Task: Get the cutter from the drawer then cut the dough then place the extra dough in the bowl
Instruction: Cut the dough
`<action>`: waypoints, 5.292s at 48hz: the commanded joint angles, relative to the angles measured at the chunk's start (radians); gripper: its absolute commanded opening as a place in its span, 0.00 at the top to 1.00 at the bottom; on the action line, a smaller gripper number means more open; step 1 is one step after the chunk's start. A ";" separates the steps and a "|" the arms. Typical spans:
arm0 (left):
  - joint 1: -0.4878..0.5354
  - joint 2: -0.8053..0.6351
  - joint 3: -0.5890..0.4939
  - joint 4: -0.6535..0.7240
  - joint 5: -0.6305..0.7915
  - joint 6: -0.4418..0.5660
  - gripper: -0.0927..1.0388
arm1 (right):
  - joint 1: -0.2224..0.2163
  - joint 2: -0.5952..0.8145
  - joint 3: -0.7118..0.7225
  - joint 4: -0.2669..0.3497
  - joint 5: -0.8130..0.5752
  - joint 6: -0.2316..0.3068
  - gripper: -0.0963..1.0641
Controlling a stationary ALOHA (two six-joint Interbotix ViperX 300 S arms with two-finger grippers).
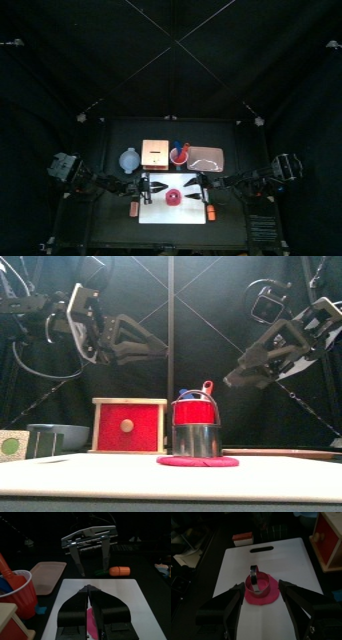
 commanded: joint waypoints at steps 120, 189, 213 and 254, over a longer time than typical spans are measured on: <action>0.034 0.215 -0.138 0.083 0.210 -0.046 0.38 | 0.120 0.293 -0.170 0.173 0.063 0.005 0.47; -0.009 0.287 -0.150 0.080 0.420 -0.018 0.38 | 0.130 0.331 -0.207 0.124 0.345 0.006 0.47; 0.000 0.290 -0.149 0.044 0.466 -0.021 0.38 | 0.114 0.360 -0.216 0.106 0.356 0.005 0.47; -0.028 0.285 -0.149 0.035 0.515 -0.021 0.38 | 0.040 0.336 -0.178 0.078 0.382 0.005 0.47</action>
